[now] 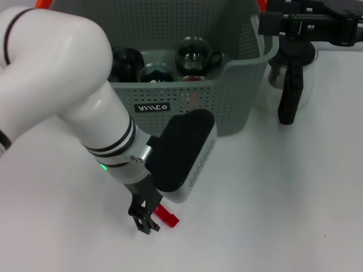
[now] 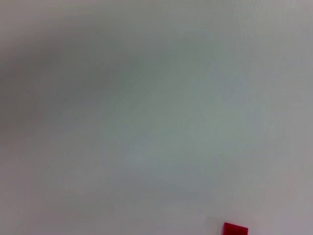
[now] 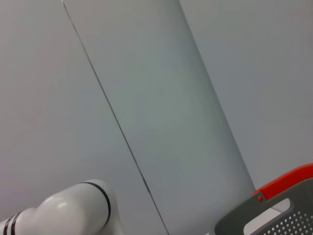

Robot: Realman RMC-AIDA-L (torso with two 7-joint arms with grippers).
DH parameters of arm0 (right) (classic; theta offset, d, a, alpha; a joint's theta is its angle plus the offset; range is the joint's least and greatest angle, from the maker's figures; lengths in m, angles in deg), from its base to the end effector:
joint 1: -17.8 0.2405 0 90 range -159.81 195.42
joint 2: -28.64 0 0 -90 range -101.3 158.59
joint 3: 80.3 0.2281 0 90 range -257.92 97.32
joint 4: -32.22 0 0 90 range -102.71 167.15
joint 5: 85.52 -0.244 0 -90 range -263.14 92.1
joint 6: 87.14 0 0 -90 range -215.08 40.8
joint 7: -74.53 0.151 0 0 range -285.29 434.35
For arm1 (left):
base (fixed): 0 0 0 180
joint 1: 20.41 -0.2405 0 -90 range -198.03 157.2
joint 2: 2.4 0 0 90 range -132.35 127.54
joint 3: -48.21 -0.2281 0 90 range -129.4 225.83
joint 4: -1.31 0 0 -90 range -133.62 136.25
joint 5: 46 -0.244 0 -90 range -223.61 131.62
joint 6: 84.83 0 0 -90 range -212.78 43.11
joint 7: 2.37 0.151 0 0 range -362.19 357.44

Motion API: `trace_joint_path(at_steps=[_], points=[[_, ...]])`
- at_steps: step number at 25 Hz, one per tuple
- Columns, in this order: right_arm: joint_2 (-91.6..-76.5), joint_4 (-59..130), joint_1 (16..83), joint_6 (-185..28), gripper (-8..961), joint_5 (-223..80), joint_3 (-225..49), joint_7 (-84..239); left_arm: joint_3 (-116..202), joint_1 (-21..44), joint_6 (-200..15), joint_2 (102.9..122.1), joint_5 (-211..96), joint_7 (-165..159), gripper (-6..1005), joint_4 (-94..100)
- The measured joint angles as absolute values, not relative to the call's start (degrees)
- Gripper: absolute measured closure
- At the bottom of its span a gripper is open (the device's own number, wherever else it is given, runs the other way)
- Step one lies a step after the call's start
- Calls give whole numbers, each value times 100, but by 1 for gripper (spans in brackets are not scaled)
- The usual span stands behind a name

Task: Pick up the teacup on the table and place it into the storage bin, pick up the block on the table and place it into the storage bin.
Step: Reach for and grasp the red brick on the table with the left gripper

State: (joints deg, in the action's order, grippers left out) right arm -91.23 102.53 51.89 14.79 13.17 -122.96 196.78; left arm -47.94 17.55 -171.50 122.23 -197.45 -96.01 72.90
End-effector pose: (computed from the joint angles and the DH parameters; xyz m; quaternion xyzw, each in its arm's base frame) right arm 0.1146 0.3650 0.1179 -0.9070 0.2381 0.3438 0.0489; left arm -0.1233 0.3361 -0.0823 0.9360 -0.2257 -0.2681 0.0333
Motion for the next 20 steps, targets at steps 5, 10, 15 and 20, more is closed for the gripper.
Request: trace_joint_path(at_steps=[5, 10, 15, 20], points=[[-9124, 10246, 5168, 1496, 7, 1317, -12266, 19640, -4966, 1857, -16979, 12223, -19734, -9606, 131, 7069], [-9123, 10234, 5157, 1487, 7, 1317, -12253, 19609, -5057, 1905, -16858, 12222, -19736, -9621, 160, 6933], [-9124, 10198, 5155, 1480, 6, 1308, -12244, 19583, -5055, 1936, -16772, 12222, -19710, -9654, 189, 6834], [-9121, 10172, 5155, 1491, 7, 1295, -12201, 19572, -5040, 1939, -16754, 12223, -19701, -9679, 377, 6811]])
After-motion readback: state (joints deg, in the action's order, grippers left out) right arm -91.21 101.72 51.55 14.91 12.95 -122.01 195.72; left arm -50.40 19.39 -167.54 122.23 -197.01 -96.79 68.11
